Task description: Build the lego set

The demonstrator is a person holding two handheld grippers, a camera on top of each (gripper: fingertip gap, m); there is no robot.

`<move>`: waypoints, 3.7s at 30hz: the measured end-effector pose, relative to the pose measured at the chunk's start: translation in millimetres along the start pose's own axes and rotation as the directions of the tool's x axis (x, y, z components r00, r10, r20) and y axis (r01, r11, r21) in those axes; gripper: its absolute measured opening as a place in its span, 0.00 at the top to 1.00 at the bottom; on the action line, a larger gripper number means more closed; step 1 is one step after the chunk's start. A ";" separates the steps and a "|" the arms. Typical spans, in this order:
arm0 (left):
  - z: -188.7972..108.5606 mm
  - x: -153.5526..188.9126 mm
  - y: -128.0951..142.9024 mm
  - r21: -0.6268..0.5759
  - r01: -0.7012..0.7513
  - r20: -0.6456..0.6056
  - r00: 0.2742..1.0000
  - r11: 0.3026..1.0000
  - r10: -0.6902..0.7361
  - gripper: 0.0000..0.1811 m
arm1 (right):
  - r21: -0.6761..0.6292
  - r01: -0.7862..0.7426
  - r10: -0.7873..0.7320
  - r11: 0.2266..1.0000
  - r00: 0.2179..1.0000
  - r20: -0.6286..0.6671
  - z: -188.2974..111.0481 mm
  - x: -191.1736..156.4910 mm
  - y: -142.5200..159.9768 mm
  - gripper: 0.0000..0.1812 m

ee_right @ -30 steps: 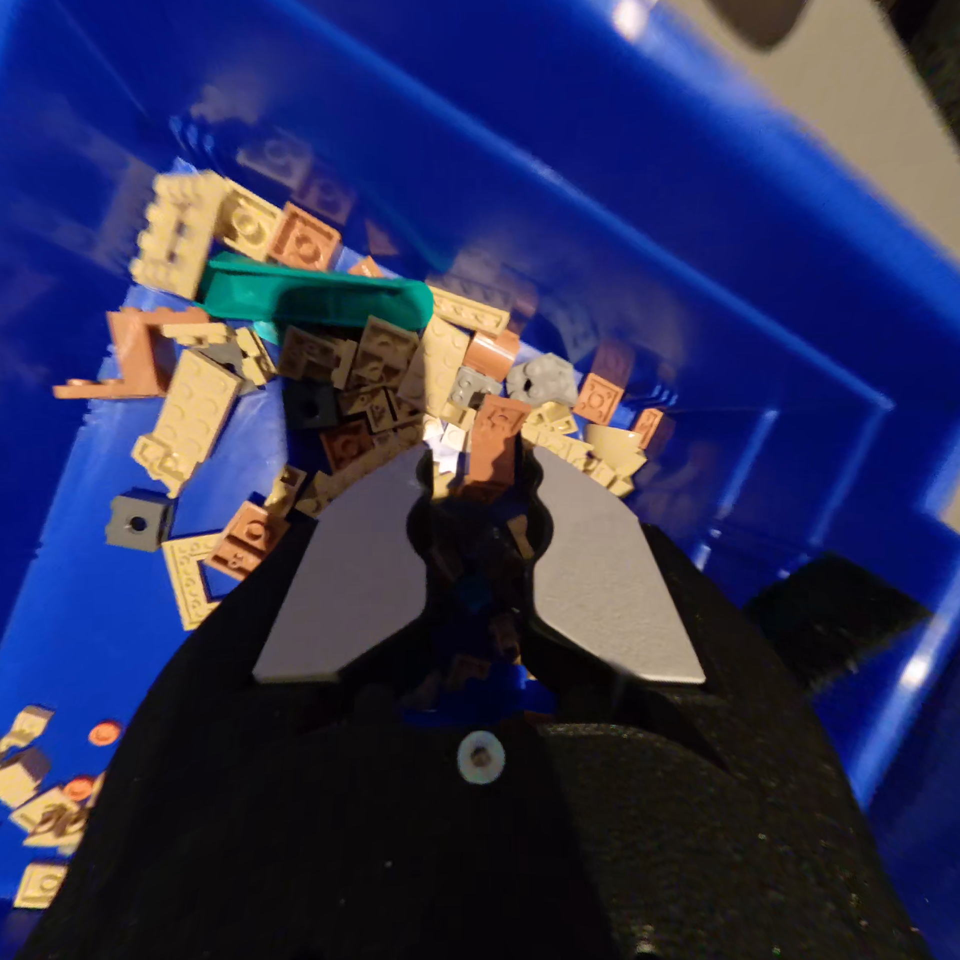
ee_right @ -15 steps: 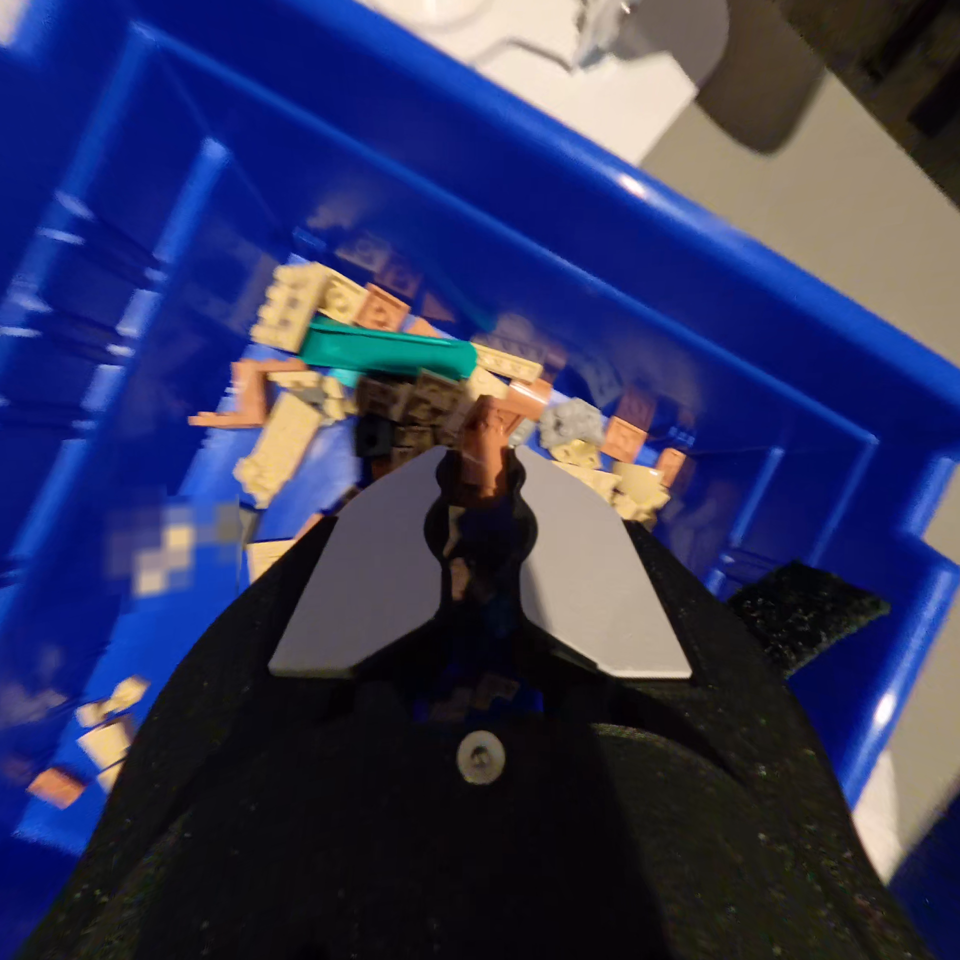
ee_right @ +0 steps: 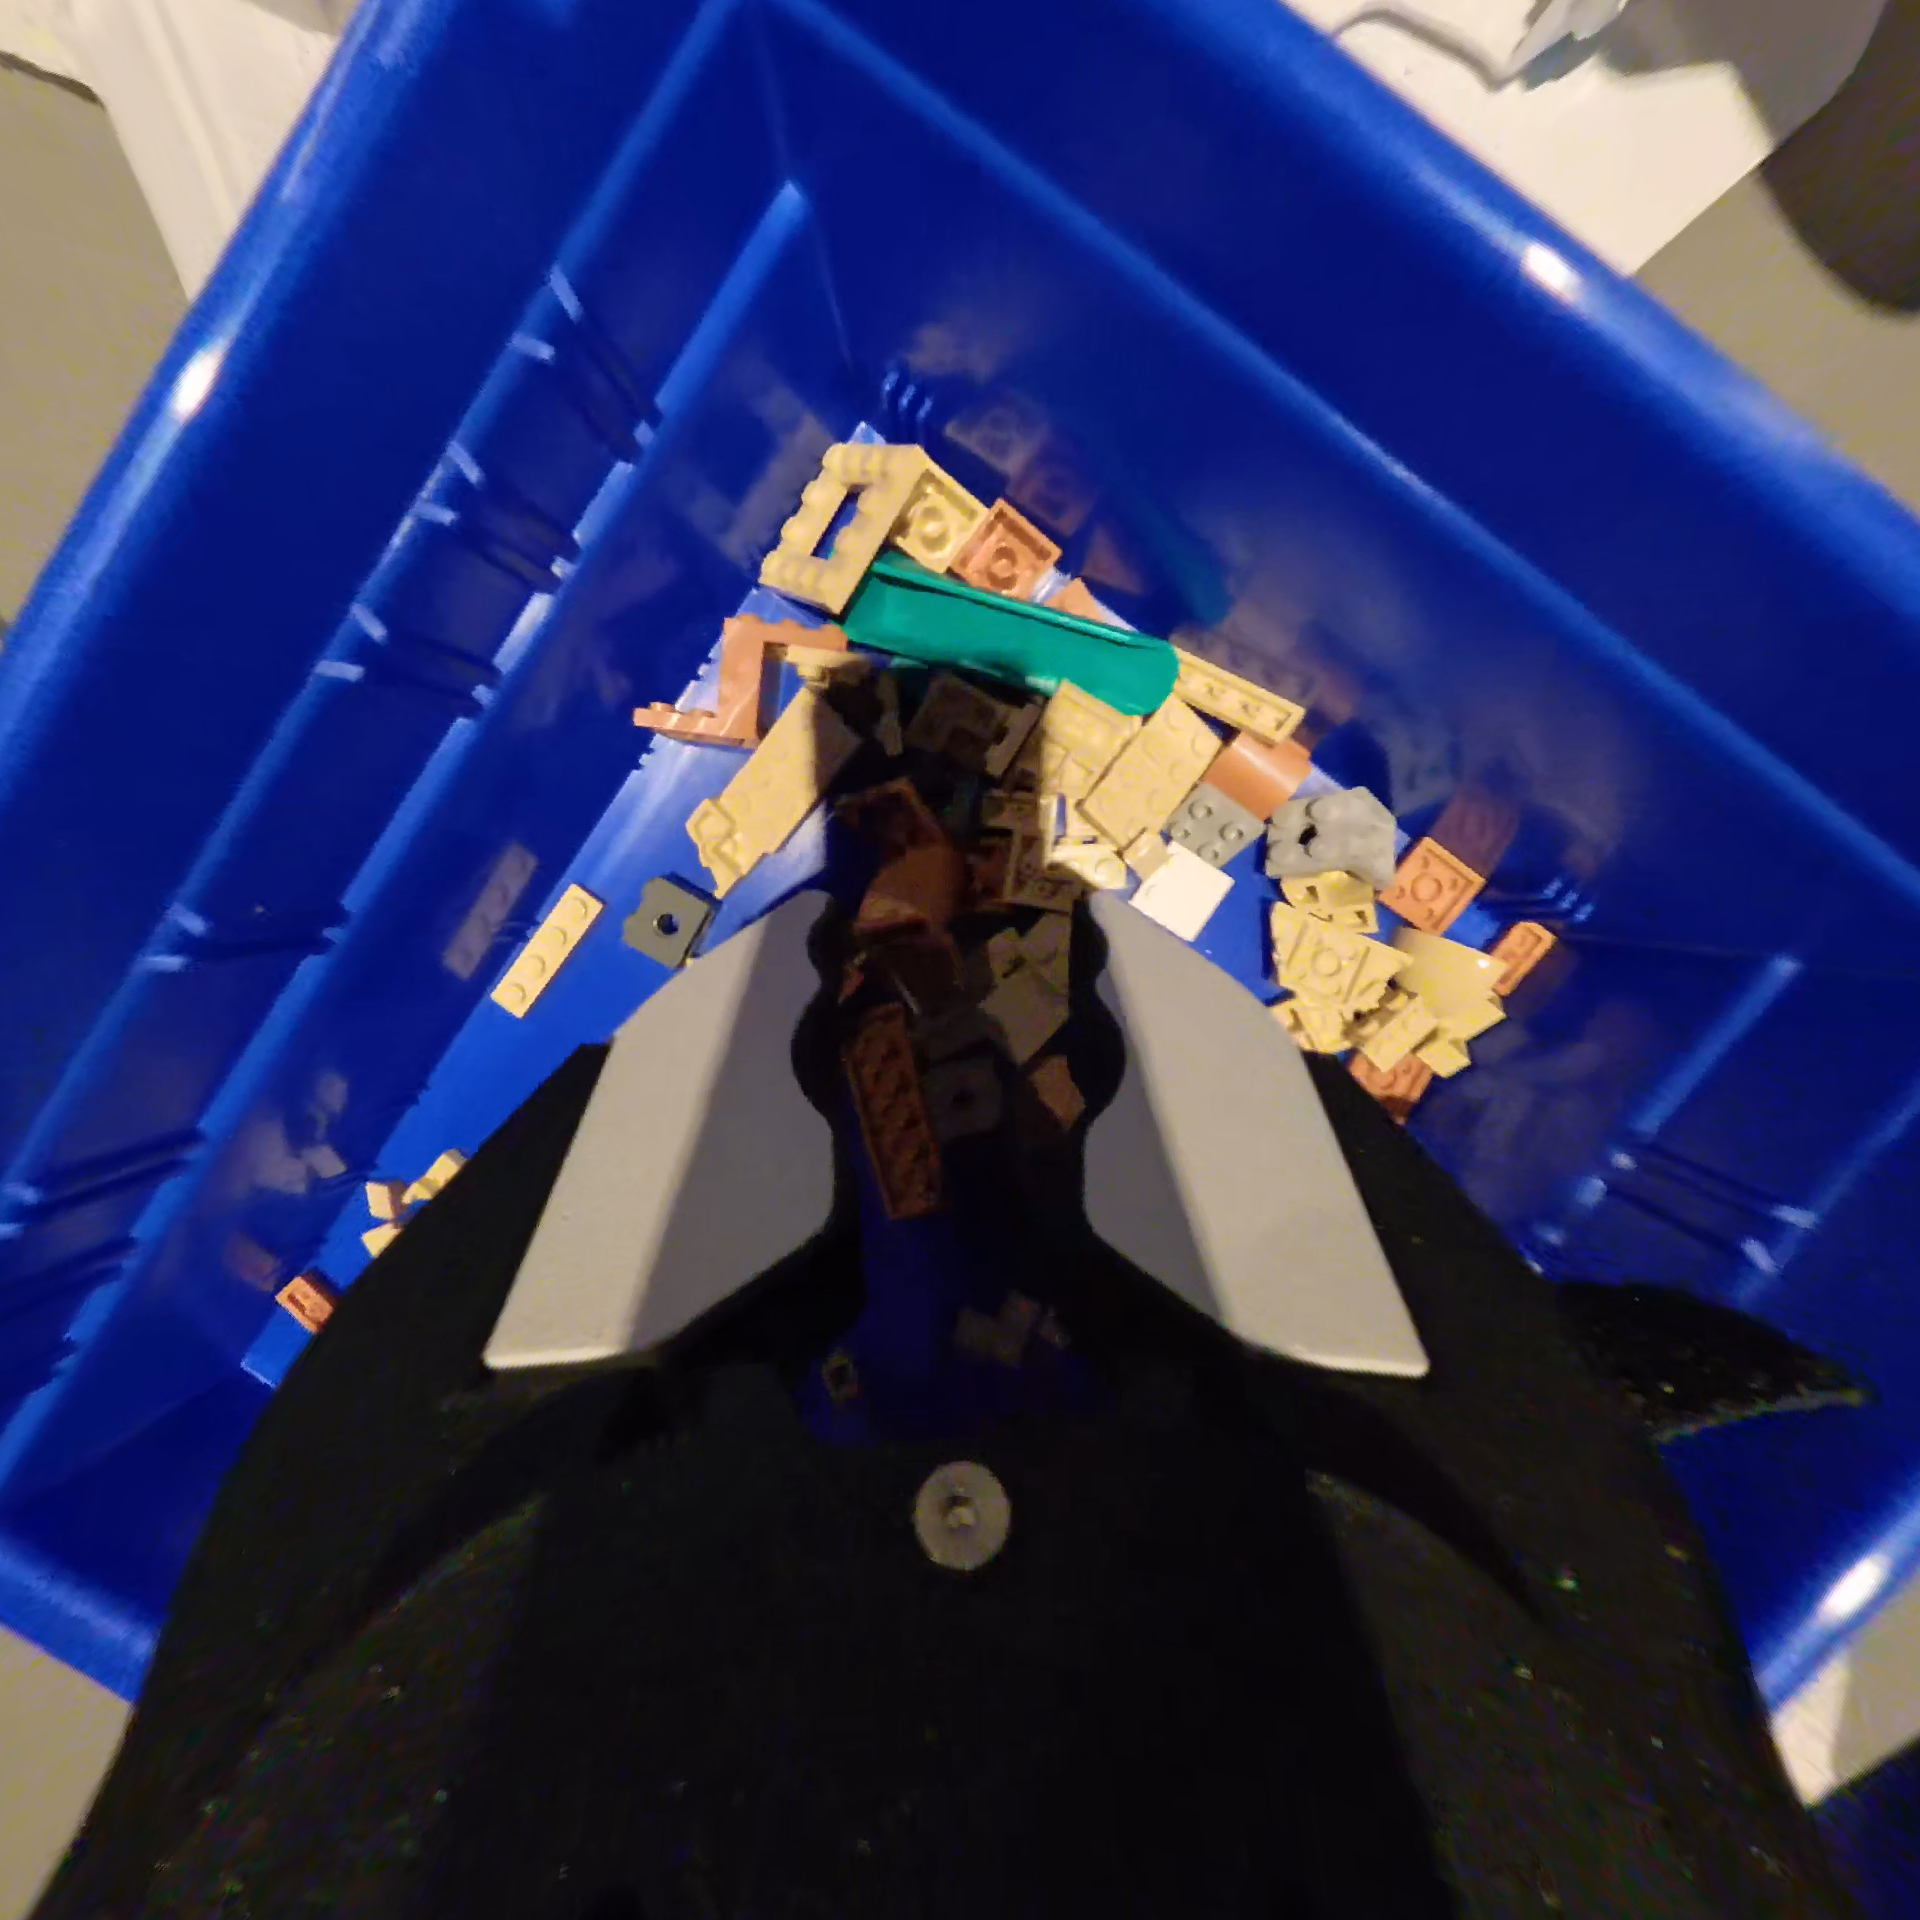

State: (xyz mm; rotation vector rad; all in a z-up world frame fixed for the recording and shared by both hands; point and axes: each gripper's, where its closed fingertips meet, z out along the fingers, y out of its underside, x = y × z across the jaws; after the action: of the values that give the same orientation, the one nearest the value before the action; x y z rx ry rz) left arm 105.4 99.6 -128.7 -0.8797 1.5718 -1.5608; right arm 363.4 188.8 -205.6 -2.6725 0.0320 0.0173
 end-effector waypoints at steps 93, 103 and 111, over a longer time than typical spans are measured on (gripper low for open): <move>231.3 -182.0 82.9 -0.882 -0.314 -0.291 0.949 0.351 0.120 0.86 | 0.552 -0.045 0.088 0.832 0.995 -0.052 -173.2 65.4 9.1 0.84; 248.1 -169.3 91.0 -0.856 -0.332 -0.333 0.940 0.396 0.067 0.80 | 0.550 -0.076 0.131 0.832 0.990 -0.060 -174.0 76.6 16.0 0.84; 217.8 -164.7 98.9 -0.746 -0.622 -0.599 0.783 0.237 0.168 0.77 | 0.561 -0.062 0.116 0.826 0.991 -0.061 -175.8 71.2 10.2 0.84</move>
State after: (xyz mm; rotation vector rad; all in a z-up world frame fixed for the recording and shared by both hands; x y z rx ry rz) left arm 378.9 138.3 -218.5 -0.5405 2.8309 -0.2691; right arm 435.5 98.9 -54.7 -2.0763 0.1671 -0.0764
